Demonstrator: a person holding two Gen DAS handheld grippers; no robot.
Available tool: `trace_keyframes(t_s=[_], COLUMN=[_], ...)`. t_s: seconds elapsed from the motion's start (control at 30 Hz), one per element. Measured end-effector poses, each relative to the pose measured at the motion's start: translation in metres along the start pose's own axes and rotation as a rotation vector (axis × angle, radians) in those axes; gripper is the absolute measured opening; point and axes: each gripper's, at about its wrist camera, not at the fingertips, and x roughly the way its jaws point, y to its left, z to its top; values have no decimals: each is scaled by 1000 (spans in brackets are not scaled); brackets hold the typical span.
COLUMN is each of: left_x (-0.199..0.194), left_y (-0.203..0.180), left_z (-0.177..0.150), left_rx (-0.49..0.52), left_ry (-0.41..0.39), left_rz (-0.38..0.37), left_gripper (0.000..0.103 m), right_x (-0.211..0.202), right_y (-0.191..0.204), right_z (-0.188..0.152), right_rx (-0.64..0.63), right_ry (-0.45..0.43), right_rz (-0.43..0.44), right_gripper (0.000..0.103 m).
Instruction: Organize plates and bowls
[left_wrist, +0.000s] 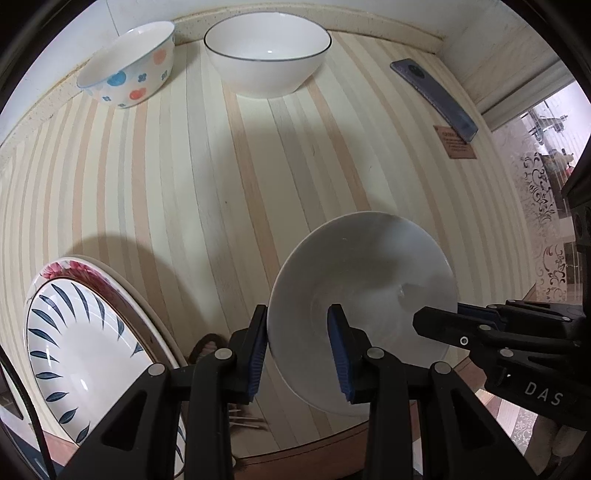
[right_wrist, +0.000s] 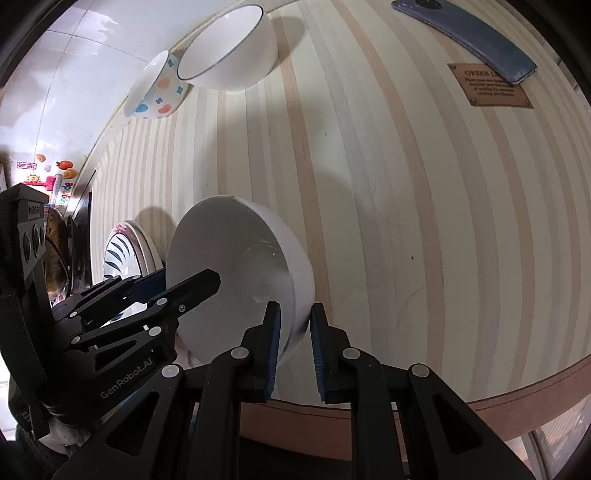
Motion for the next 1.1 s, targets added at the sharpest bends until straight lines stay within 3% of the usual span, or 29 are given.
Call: trace_keyframes(t_s=[0.23,0.37,0.5,0.67,0.9,1.0,1.1], left_x=[-10,-55,-90,-88,-36,-19,-7], left_y=[6,24,40,59,74,74,73], left_z=[2,13,51,116,170,177,181], left_rx=[-34,-71,-124,-175,-173,-179,-170], left_ry=[4,-88,-187,-242,-177,-173,-171], left_rz=[-24,-31,-38,-21,1,15,-1], left_gripper=[30,30,37,39,38,38,38], right_x=[-2,-35,-68,-72,-27,-2,17], right_y=[-5,-6,-2,9,19,20,16], right_z=[7,21,57,122,211,230,236], right_rx=[20,18,25,28,52,60,61], right_ry=[39,2,-74,-175,-196,-160,-129], right_rz=[21,56,108,149,146,141,125], right_gripper=[21,23,61,61,60,49,25])
